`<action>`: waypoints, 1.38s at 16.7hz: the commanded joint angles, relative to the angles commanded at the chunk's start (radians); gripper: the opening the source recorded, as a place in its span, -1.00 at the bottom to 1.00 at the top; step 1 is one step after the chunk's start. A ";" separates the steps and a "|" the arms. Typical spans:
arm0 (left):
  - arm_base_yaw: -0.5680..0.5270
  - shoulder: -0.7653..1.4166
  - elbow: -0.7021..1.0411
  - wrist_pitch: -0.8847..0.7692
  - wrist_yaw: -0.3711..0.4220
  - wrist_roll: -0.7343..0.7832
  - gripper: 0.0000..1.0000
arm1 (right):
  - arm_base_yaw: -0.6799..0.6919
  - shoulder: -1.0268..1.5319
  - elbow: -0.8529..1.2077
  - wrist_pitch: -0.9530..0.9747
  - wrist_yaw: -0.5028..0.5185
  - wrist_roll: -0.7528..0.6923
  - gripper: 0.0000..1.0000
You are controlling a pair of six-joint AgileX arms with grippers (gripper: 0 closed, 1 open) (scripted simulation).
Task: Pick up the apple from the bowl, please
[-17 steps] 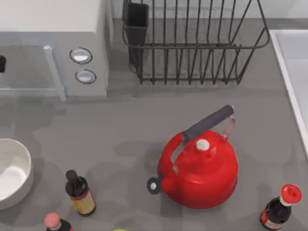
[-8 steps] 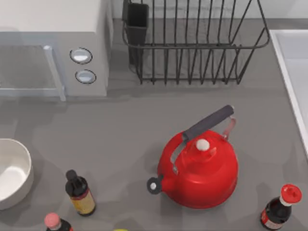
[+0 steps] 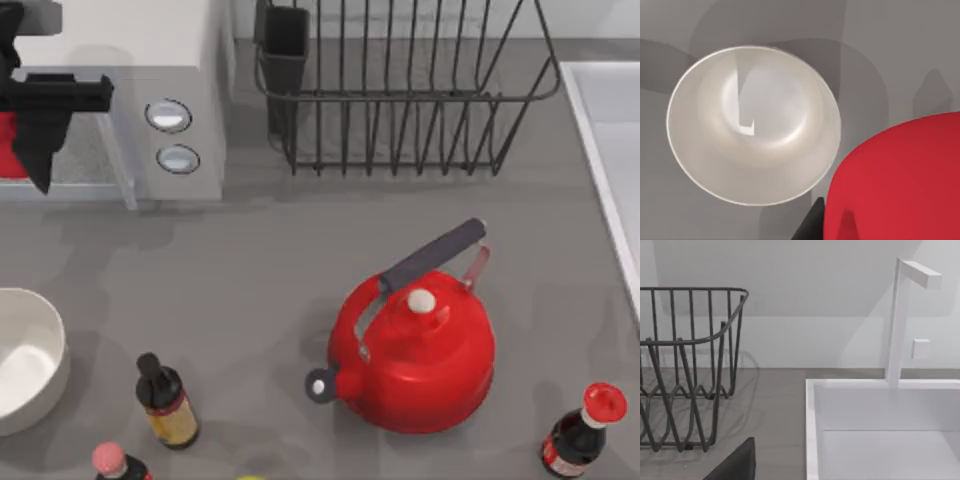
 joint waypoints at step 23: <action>-0.329 0.189 -0.445 0.631 0.007 -0.337 -1.00 | 0.000 0.000 0.000 0.000 0.000 0.000 1.00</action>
